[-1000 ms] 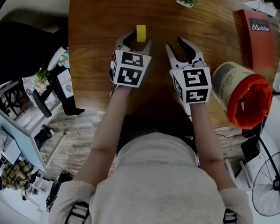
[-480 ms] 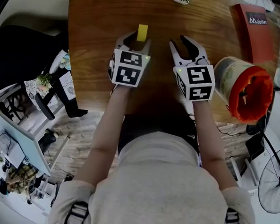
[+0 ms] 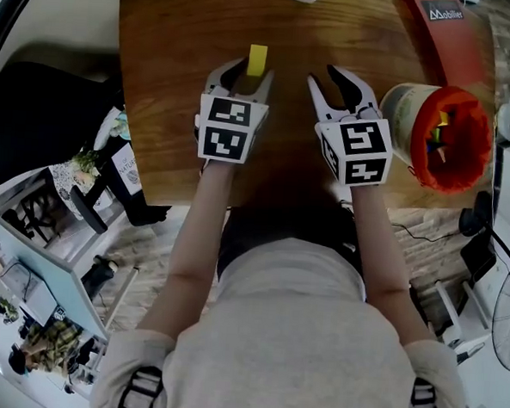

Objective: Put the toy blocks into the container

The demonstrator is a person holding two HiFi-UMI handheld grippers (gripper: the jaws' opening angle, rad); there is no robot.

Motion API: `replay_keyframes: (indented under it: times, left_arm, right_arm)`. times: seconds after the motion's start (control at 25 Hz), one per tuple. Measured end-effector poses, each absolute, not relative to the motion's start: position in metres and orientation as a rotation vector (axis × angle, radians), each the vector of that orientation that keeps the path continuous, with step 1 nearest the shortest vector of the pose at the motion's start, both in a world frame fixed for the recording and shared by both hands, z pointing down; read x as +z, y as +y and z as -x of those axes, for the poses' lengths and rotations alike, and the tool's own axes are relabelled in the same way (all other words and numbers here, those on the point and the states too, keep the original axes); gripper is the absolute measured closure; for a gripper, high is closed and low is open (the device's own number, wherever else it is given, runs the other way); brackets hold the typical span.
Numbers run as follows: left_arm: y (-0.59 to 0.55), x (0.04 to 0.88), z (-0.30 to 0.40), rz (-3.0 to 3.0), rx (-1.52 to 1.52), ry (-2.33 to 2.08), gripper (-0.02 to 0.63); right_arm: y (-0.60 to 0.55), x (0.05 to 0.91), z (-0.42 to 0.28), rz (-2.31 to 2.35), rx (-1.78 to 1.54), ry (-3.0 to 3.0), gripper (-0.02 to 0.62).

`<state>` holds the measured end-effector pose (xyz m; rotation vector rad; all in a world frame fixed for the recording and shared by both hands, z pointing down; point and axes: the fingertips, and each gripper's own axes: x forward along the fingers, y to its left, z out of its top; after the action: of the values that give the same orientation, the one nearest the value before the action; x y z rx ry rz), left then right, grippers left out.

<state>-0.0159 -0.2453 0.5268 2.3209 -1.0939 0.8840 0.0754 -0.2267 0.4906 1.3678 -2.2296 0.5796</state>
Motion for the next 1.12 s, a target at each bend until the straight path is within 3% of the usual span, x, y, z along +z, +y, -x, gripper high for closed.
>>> replay_keyframes:
  times: [1.12]
  left_arm:
    - [-0.199,0.377,-0.07,-2.791,0.655,-0.845,0.43]
  right_arm:
    - [-0.153,0.367,-0.135,-1.798,0.361,-2.174,0.468]
